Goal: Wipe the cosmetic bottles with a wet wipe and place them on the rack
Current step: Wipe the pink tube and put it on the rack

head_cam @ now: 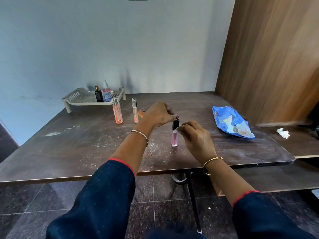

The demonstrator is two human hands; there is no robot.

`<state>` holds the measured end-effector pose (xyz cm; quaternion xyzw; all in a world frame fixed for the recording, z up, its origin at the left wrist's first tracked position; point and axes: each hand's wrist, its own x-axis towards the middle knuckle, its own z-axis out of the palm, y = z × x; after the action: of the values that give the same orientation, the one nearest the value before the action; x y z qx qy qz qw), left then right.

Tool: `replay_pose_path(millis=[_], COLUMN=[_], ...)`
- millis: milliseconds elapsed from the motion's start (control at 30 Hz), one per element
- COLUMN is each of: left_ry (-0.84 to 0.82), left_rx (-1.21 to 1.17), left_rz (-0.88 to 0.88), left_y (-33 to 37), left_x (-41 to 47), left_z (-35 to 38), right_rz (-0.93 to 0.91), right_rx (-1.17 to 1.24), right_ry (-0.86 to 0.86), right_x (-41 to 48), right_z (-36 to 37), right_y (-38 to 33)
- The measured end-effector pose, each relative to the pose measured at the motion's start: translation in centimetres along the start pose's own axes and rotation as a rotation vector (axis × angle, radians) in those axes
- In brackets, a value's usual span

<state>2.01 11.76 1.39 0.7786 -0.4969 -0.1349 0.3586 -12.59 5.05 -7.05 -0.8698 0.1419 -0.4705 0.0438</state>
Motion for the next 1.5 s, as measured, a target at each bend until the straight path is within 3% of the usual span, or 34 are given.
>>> replay_pose_path(millis=[133,233,333,467,733,1100,1300,1500], left_ry=[-0.052,-0.111,-0.170,-0.173,0.237,0.127,0.082,0.063], left_rx=[-0.084,-0.142,-0.139,-0.020,0.281,-0.243,-0.297,-0.331], left_rz=[0.026,0.046,0.067,0.123,0.100,-0.067,-0.119,-0.151], left_y=[0.0,-0.3,-0.5,0.2,0.2,-0.3,0.1,-0.1], left_x=[0.0,0.2,0.3,0.6,-1.8,-2.4,-1.8,-1.7], left_z=[-0.3,-0.9,-1.4,-1.3,0.1,0.5,0.5,0.3], right_rz=[0.278,0.494,0.575,0.576,0.598,0.659,0.583,0.698], right_rx=[0.291,0.453,0.493,0.475,0.541,0.695,0.565,0.492], right_ry=[0.169,0.130,0.010,0.006,0.063,0.144,0.201,0.099], right_x=[0.9,0.3,-0.1,0.9,0.6,2.9,2.1,0.0], right_z=[0.5,1.0,0.9,0.0,-0.2,0.5,1.0,2.0], right_y=[-1.0,-1.7,-1.2,-0.5,-0.4,-1.8,-1.7,-1.8])
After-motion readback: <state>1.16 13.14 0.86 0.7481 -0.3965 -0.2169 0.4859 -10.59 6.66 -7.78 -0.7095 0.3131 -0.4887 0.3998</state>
